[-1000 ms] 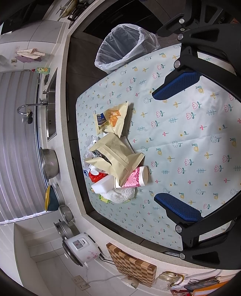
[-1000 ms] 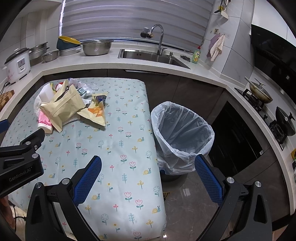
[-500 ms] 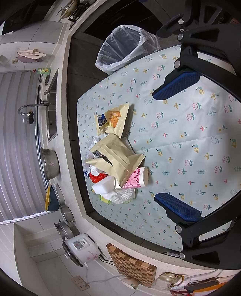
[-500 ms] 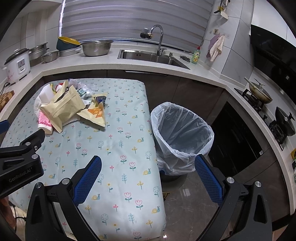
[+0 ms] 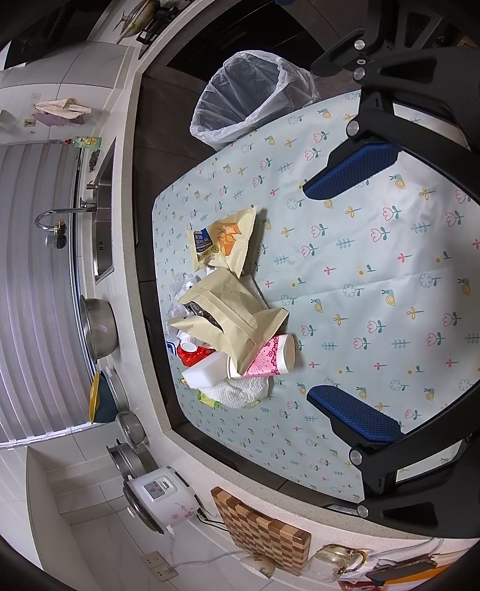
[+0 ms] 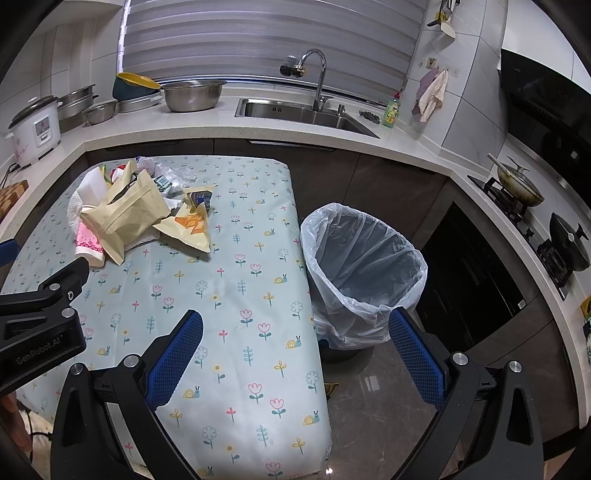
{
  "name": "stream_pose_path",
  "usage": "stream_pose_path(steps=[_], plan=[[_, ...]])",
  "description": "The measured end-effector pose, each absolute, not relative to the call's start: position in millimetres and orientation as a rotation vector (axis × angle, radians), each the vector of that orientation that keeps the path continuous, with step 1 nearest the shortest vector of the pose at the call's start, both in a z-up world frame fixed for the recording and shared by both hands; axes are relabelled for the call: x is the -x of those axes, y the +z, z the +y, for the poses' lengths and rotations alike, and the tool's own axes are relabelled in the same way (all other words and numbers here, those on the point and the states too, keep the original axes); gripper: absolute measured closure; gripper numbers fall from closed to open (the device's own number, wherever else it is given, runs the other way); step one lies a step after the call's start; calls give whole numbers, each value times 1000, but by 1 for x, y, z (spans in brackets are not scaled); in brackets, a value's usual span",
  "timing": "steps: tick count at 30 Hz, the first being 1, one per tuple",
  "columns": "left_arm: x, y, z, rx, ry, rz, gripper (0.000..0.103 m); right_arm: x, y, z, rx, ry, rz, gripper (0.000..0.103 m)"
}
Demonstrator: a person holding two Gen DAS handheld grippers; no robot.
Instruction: Collect trash
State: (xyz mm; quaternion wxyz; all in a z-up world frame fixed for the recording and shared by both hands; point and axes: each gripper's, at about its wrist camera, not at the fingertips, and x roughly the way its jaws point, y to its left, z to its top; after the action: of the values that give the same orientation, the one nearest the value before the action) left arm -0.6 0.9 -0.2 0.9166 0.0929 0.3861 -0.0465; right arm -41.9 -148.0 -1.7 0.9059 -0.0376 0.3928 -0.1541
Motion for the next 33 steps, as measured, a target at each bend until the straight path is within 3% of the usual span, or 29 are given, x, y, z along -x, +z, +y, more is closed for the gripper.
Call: stream_pose_path(steps=[17,33], plan=[[-19,-11,14,-162,-84,817,7,22,-11,-151,43,-300,824,7],[-112,-66,83,-92,-3,906,7,-77,-50,-125,15,-217,853,7]])
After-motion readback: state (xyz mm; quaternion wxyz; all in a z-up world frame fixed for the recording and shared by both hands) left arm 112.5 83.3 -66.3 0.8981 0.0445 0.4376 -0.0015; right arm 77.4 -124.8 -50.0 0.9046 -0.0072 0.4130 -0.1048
